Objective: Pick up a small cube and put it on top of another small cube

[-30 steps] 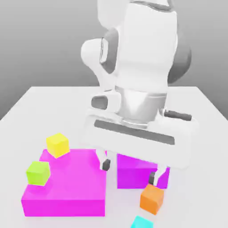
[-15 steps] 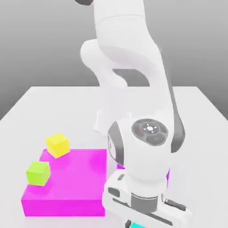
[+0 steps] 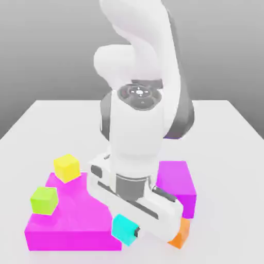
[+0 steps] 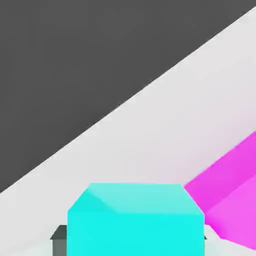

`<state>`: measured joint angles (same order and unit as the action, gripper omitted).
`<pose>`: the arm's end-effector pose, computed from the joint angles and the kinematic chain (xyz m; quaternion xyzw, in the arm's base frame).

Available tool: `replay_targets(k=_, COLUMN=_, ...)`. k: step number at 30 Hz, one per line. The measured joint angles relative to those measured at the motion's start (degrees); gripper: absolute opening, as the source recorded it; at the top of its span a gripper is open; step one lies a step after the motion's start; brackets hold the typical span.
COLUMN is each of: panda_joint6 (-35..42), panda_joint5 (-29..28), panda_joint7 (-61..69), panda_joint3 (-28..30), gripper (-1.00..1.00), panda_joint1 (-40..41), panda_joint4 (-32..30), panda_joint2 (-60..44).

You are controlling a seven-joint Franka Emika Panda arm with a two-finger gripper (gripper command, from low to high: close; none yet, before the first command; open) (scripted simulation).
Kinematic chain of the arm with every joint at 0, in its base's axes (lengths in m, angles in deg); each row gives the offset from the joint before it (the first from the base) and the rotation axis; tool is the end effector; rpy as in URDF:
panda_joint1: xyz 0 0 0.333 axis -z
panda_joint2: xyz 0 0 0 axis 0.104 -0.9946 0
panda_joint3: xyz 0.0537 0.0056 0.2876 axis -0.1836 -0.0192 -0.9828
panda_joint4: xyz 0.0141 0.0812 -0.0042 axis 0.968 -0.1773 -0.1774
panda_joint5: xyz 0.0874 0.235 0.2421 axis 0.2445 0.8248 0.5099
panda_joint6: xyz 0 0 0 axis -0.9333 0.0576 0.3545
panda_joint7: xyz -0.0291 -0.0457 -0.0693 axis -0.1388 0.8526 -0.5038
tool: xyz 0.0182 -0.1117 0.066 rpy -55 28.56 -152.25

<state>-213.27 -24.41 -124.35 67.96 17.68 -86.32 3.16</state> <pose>0.4436 -0.0428 0.2283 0.7200 -0.6922 0.0208 0.0459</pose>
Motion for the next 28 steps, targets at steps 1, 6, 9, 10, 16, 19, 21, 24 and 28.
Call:
replay_targets(k=1, panda_joint6=0.65, panda_joint5=-0.13, panda_joint7=-0.52, panda_joint3=0.87, gripper=-1.0, panda_joint1=1.11, panda_joint4=-1.36, panda_joint2=1.93)
replay_targets(k=6, panda_joint6=3.74, panda_joint5=0.1, panda_joint7=-2.55, panda_joint3=3.99, gripper=-1.0, panda_joint1=7.15, panda_joint4=-8.2, panda_joint2=11.89)
replay_targets(k=9, panda_joint6=5.45, panda_joint5=0.95, panda_joint7=-3.26, panda_joint3=6.08, gripper=-1.0, panda_joint1=9.25, panda_joint4=-12.36, panda_joint2=18.06)
replay_targets(k=10, panda_joint6=6.0, panda_joint5=1.31, panda_joint7=-3.45, panda_joint3=6.88, gripper=-1.0, panda_joint1=10.07, panda_joint4=-13.76, panda_joint2=20.15)
replay_targets(k=16, panda_joint6=9.16, panda_joint5=4.11, panda_joint7=-4.06, panda_joint3=11.96, gripper=-1.0, panda_joint1=15.03, panda_joint4=-22.17, panda_joint2=32.86)
replay_targets(k=19, panda_joint6=8.71, panda_joint5=5.43, panda_joint7=-4.07, panda_joint3=14.12, gripper=-1.0, panda_joint1=16.94, panda_joint4=-25.74, panda_joint2=36.53)
replay_targets(k=21, panda_joint6=4.76, panda_joint5=5.6, panda_joint7=-4.01, panda_joint3=14.64, gripper=-1.0, panda_joint1=17.16, panda_joint4=-26.89, panda_joint2=33.8)
replay_targets(k=24, panda_joint6=-2.41, panda_joint5=5.72, panda_joint7=-3.85, panda_joint3=15.05, gripper=-1.0, panda_joint1=17.11, panda_joint4=-28.2, panda_joint2=27.96)
replay_targets(k=28, panda_joint6=-4.35, panda_joint5=5.7, panda_joint7=-3.85, panda_joint3=15.13, gripper=1.0, panda_joint1=17.08, panda_joint4=-28.53, panda_joint2=26.34)
